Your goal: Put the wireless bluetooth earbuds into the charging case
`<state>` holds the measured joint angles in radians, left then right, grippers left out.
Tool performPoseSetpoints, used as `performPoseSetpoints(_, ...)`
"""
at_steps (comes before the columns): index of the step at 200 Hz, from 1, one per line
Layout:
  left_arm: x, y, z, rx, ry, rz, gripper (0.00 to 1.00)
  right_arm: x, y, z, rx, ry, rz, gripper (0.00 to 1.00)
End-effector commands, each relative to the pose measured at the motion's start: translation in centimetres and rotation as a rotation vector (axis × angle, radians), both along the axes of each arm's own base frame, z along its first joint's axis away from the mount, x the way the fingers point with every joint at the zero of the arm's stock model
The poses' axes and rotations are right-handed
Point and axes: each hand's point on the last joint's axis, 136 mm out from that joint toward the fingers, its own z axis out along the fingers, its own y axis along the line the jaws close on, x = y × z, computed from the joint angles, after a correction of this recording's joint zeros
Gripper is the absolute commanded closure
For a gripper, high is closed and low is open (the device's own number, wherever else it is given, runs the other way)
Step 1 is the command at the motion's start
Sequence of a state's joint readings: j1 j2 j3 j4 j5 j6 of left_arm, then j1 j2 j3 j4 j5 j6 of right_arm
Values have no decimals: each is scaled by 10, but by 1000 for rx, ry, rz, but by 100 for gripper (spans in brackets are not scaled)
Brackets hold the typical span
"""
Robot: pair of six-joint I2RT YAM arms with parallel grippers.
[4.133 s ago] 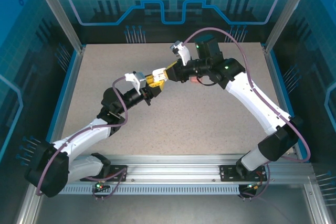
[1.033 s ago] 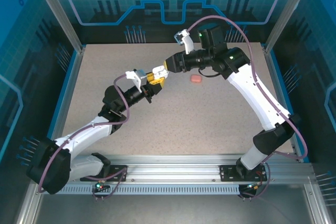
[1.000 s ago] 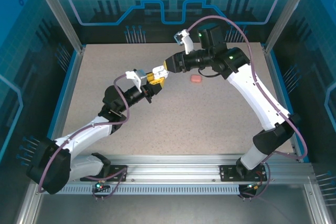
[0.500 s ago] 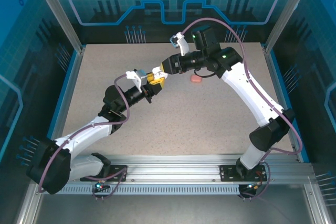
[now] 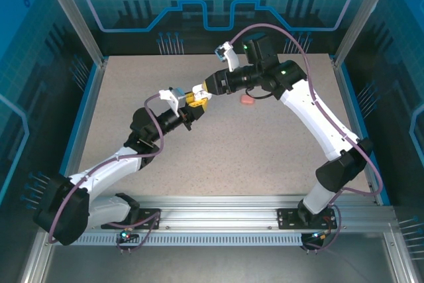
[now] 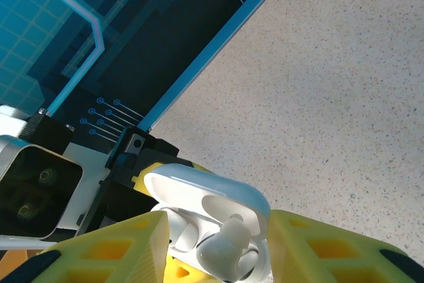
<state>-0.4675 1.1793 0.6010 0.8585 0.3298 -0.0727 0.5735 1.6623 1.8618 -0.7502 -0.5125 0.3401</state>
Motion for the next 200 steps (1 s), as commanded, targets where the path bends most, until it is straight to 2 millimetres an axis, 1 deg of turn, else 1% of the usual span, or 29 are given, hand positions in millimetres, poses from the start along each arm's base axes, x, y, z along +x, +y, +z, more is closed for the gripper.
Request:
performPoseSetpoints(1, 0, -1, 23, -23, -71, 4, 100, -26, 5, 1, 13, 37, 72, 57)
performPoseSetpoints(44, 0, -1, 22, -24, -67, 4, 100, -27, 3, 8, 20, 14, 67, 57)
performPoseSetpoints(98, 0, -1, 22, -22, -64, 2, 100, -20, 10, -1, 4, 13, 97, 56)
performPoseSetpoints(127, 0, -1, 23, -25, -63, 0, 100, -14, 11, 2, 55, 15, 139, 56)
performPoseSetpoints(144, 1, -2, 22, -25, -63, 0, 100, -15, 14, 5, 86, 17, 172, 56)
performPoseSetpoints(168, 1, -1, 23, -27, -64, 0, 100, -14, 16, 3, 102, 29, 191, 56)
performPoseSetpoints(187, 1, -2, 23, -28, -65, -1, 100, -10, 13, 3, 143, 56, 207, 56)
performPoseSetpoints(200, 1, -2, 23, -28, -66, -1, 100, -6, 6, 3, 154, 60, 188, 56)
